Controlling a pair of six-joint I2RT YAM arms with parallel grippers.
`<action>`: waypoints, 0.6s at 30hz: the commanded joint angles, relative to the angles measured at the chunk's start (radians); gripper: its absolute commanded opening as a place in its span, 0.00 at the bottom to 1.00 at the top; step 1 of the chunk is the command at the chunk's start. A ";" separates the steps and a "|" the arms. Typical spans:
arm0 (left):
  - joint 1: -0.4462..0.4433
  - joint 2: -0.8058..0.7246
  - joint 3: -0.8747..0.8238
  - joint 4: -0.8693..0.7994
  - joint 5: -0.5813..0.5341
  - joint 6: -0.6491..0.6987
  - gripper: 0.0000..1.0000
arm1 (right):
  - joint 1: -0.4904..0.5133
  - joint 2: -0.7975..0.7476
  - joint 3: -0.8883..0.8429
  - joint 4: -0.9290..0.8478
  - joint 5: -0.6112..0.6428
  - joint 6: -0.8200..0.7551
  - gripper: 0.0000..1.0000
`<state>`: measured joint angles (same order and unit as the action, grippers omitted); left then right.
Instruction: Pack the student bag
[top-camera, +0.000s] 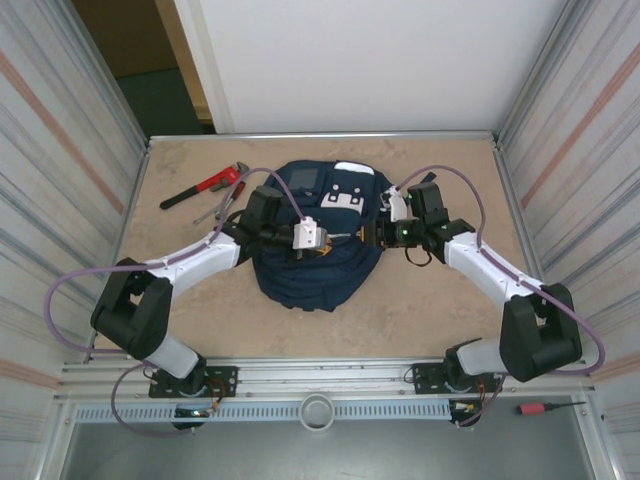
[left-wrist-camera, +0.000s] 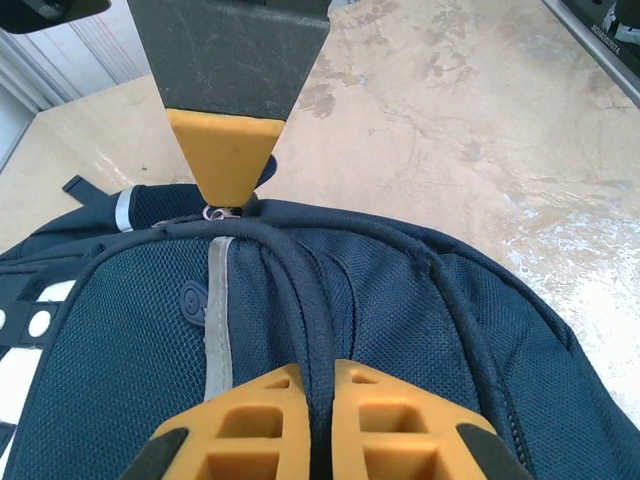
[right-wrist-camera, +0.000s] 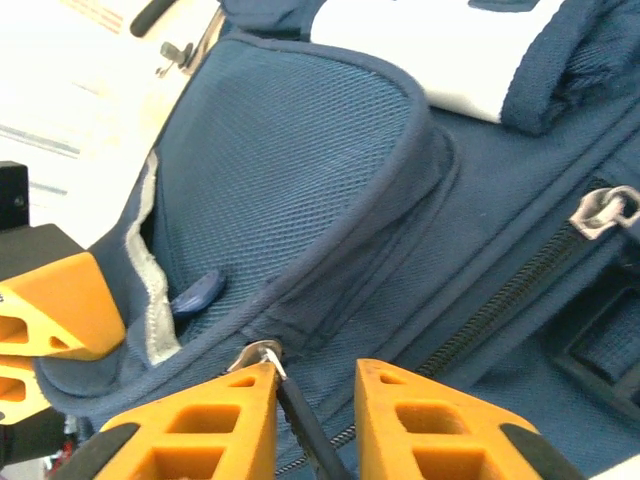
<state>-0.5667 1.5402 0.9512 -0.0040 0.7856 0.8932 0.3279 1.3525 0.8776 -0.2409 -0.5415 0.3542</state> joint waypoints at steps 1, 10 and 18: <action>0.000 -0.017 0.008 -0.018 0.108 -0.008 0.03 | -0.070 -0.058 -0.043 -0.035 0.153 0.014 0.35; -0.065 0.051 0.018 0.034 0.002 -0.035 0.21 | -0.165 -0.076 -0.058 0.040 0.119 0.166 0.58; -0.105 -0.052 -0.025 0.144 -0.220 -0.273 0.61 | -0.148 0.013 -0.021 0.074 0.203 0.206 0.80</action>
<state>-0.6964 1.5837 0.9585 0.0257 0.6514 0.7826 0.1669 1.3540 0.8249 -0.1875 -0.3946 0.5316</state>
